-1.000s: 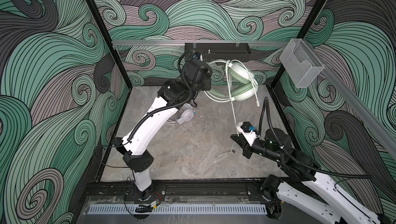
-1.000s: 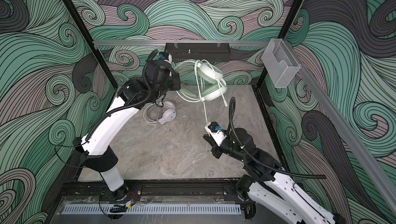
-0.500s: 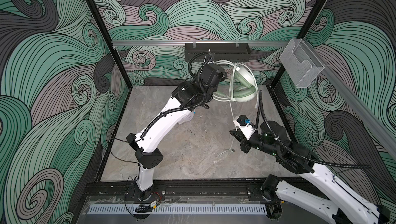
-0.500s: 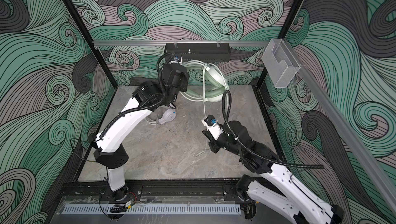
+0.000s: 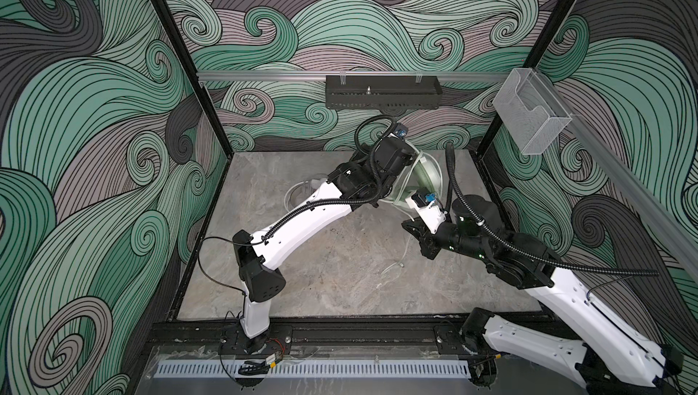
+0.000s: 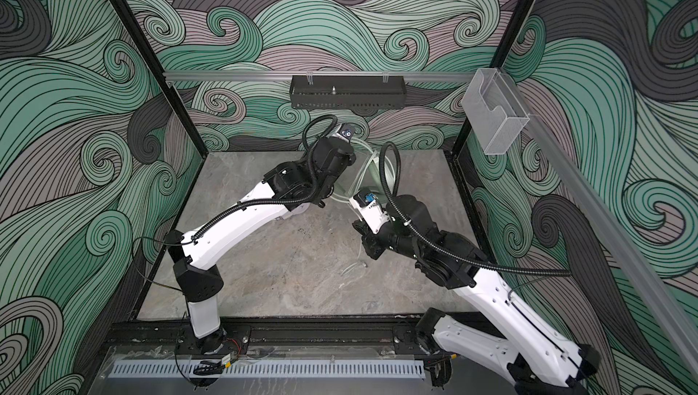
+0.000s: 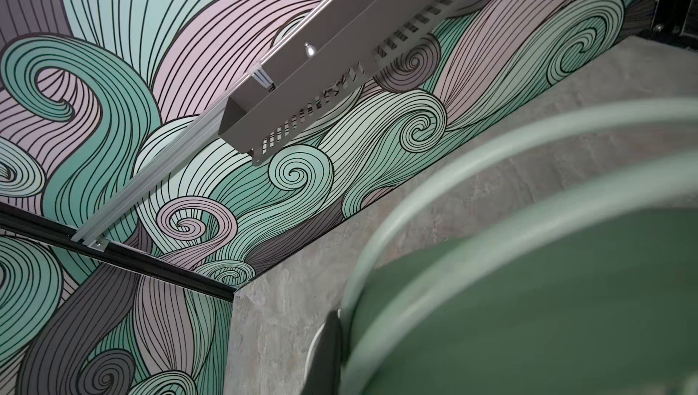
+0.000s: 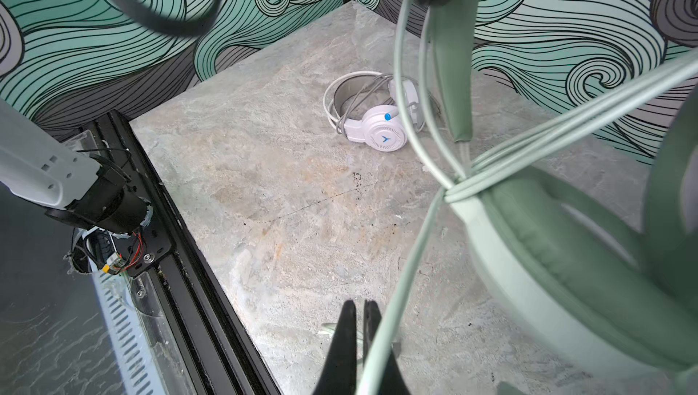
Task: Wrap the headphones
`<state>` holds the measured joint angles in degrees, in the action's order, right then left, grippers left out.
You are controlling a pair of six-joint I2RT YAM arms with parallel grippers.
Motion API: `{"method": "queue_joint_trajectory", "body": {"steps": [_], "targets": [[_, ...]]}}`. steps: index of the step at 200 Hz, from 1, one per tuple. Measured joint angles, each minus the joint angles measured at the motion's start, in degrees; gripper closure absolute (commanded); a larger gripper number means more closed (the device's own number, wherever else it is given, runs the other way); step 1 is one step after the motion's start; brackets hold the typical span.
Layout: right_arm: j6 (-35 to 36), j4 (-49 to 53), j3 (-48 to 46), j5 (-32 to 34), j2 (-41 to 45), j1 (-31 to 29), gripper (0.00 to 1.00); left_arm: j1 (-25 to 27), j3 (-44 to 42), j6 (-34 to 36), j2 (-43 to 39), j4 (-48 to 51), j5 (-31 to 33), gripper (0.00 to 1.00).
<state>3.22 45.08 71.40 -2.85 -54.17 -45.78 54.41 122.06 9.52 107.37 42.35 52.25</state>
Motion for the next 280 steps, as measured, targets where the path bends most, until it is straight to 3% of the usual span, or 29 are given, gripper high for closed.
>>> {"method": "queue_joint_trajectory", "body": {"steps": [83,143,222,280], "targets": [[10.0,12.7,11.9,6.8,-6.3,0.0,1.00,2.5,-8.2,3.6,-4.8,0.6,-0.5,1.00],[17.1,19.1,18.6,10.8,-9.7,-0.3,1.00,3.9,-13.6,8.0,-8.2,-6.0,8.3,1.00],[16.1,20.0,22.9,11.1,-10.1,-0.3,1.00,4.1,-10.3,16.5,-8.3,-11.7,14.8,1.00],[24.2,20.1,25.7,18.8,-11.8,-1.1,0.99,4.8,-8.5,17.2,-8.3,-6.9,13.6,1.00]]}}
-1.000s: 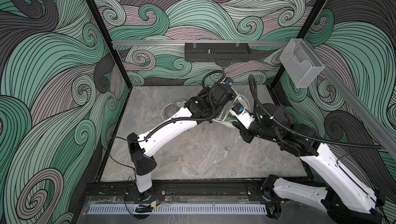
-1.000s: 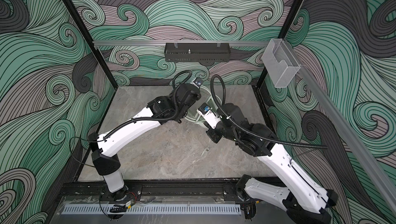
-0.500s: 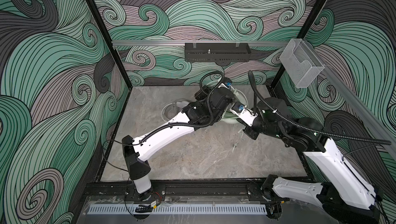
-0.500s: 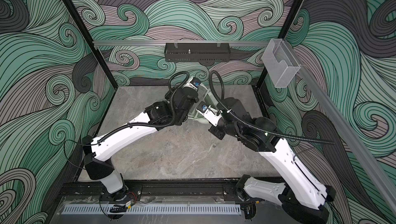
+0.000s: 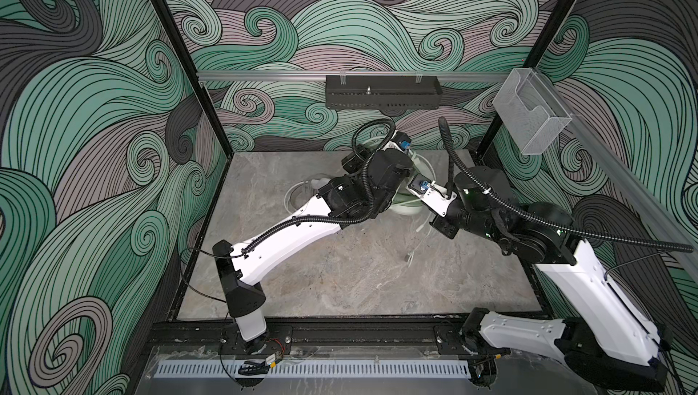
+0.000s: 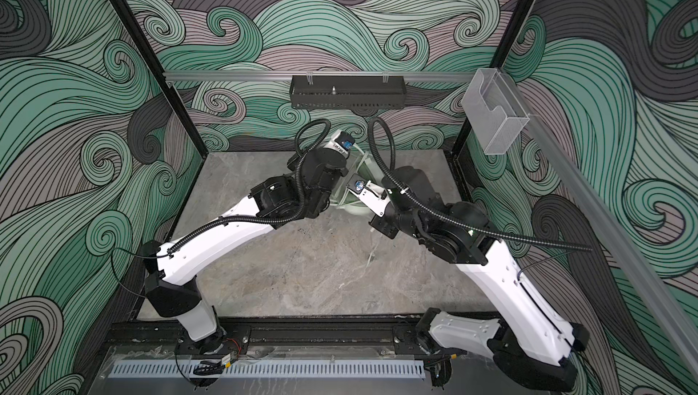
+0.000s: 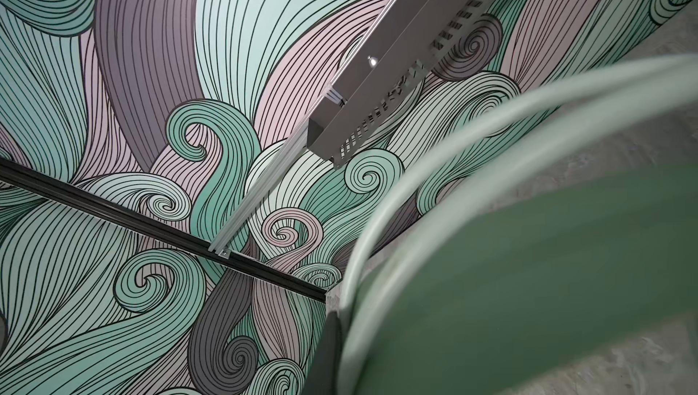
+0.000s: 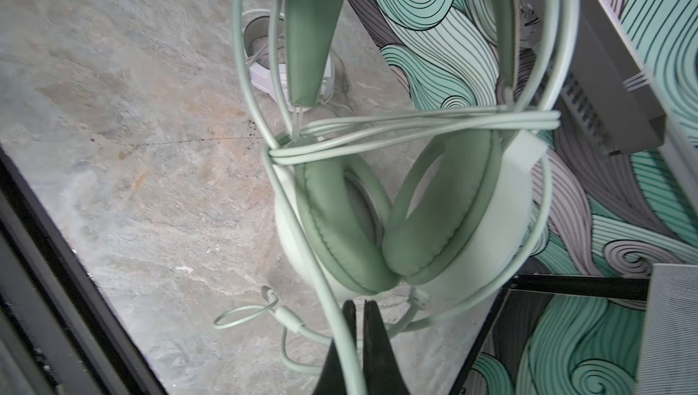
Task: Wrap the headphones
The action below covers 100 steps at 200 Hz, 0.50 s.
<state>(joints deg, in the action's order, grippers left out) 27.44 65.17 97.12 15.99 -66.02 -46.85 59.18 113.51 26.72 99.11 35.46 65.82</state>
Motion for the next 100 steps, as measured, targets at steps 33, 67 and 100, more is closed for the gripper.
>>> {"method": "queue_joint_trajectory", "body": {"steps": [33,67,100], "targets": [[3.2,-4.9,-1.5,2.6,2.4,-0.6,0.90,1.4,2.7,-2.4,0.0,6.1,-3.0,1.00],[6.8,-9.7,-2.3,4.2,5.9,-0.8,0.91,2.4,1.0,-3.1,-0.8,11.5,-8.1,1.00],[10.4,-11.4,-4.1,5.2,5.5,-0.8,0.92,2.9,-1.8,-5.2,-2.3,13.8,-13.0,1.00]]}}
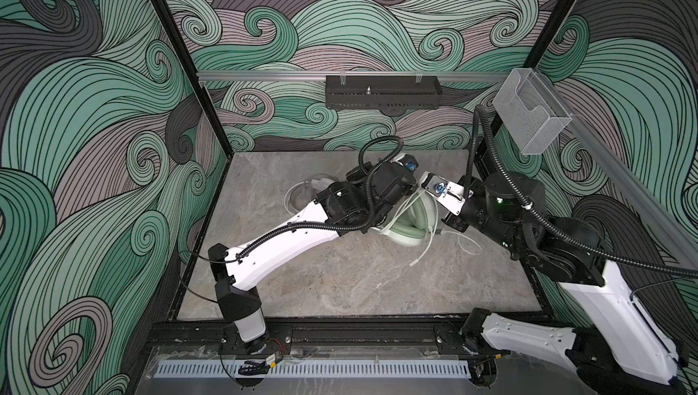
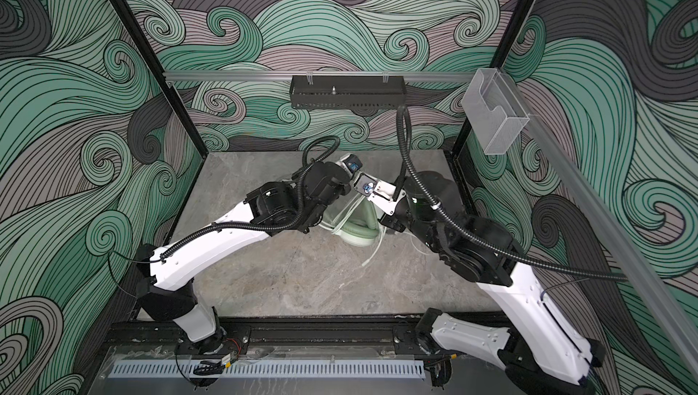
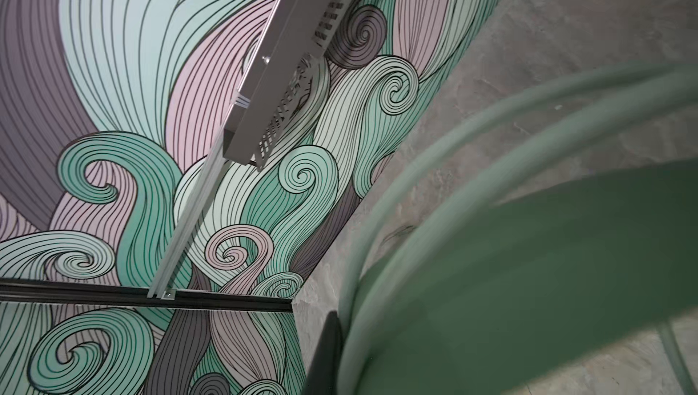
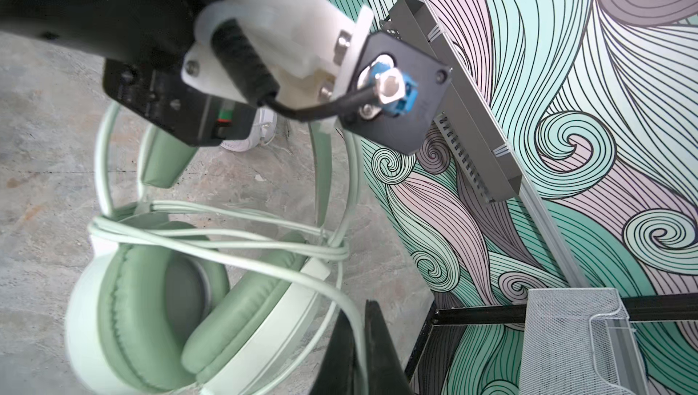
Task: Wrap the headphones
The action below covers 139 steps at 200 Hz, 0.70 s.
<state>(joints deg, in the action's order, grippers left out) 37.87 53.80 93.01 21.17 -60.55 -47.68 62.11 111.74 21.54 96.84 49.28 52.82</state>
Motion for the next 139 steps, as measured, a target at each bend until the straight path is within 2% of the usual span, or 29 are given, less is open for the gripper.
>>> {"method": "queue_joint_trajectory", "body": {"steps": [66,103,139], "targets": [[0.3,-4.1,-4.6,0.6,-0.4,0.5,0.92,0.1,-6.3,-4.0,-7.8,1.5,-8.5,1.00],[-1.6,-4.7,-4.7,-3.1,-0.4,4.0,0.91,0.3,-9.6,-5.8,-12.7,-0.7,-11.3,1.00],[-4.4,-6.9,-5.7,-6.9,0.9,8.5,0.85,0.5,-9.9,-6.1,-13.5,-0.4,-12.7,1.00]]}}
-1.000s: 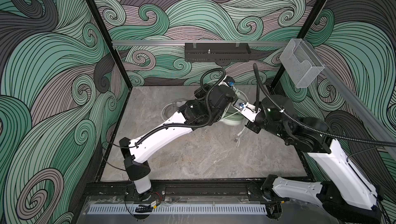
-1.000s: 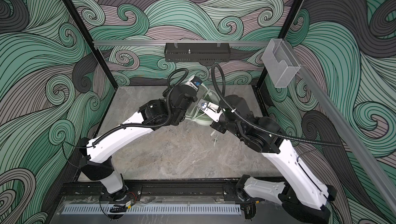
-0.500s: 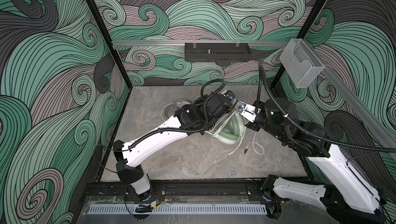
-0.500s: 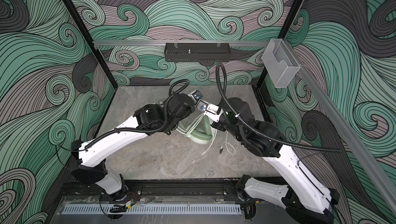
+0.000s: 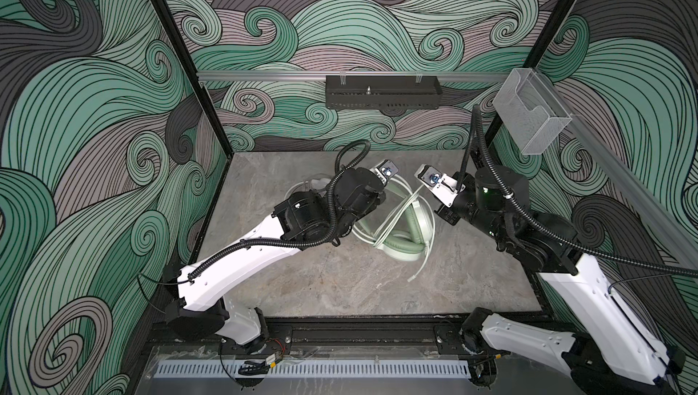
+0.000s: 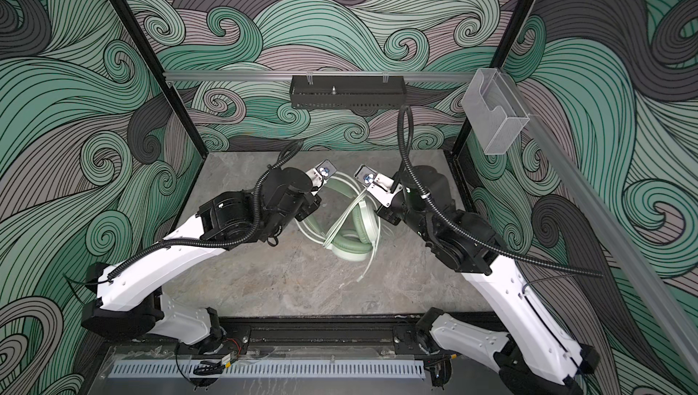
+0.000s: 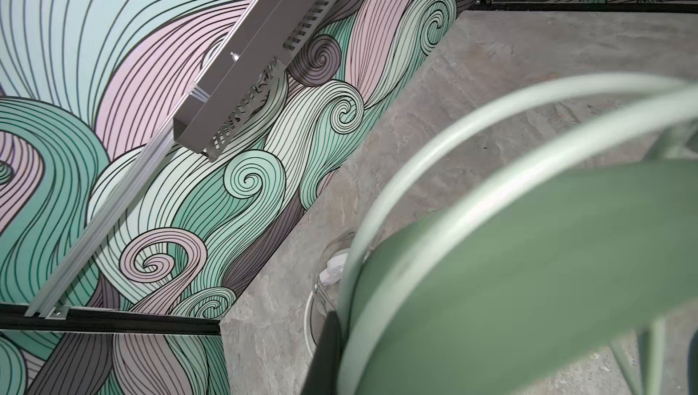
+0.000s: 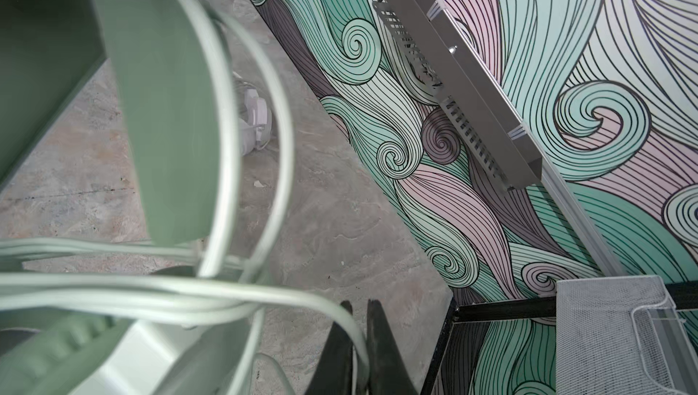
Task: Wrap the headphones
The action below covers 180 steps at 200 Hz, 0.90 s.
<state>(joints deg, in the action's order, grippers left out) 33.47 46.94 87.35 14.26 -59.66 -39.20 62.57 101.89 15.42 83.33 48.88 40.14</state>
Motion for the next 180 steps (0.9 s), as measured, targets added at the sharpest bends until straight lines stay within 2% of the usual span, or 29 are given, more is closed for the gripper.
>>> {"method": "queue_joint_trajectory", "body": {"steps": [48,85,124,160,180], "targets": [[-4.1,-6.7,-5.2,-4.3,4.5,2.7,0.79,0.6,0.9,0.4,-1.7,4.6,-3.5,1.00],[-7.8,-10.8,-10.5,-8.7,7.3,4.7,0.78,0.6,6.3,-1.0,-1.8,6.0,-5.7,1.00],[-11.3,-13.1,-13.4,-12.5,8.9,5.5,0.70,0.6,13.2,-3.3,-1.7,8.2,-6.9,1.00],[-14.6,-13.1,-13.7,-12.7,12.5,6.6,0.51,0.6,19.9,-6.6,-0.1,11.8,-8.3,1.00],[-17.0,-12.5,-14.0,-12.6,15.5,7.4,0.45,0.6,23.1,-9.3,1.7,14.0,-9.3,1.00]]}}
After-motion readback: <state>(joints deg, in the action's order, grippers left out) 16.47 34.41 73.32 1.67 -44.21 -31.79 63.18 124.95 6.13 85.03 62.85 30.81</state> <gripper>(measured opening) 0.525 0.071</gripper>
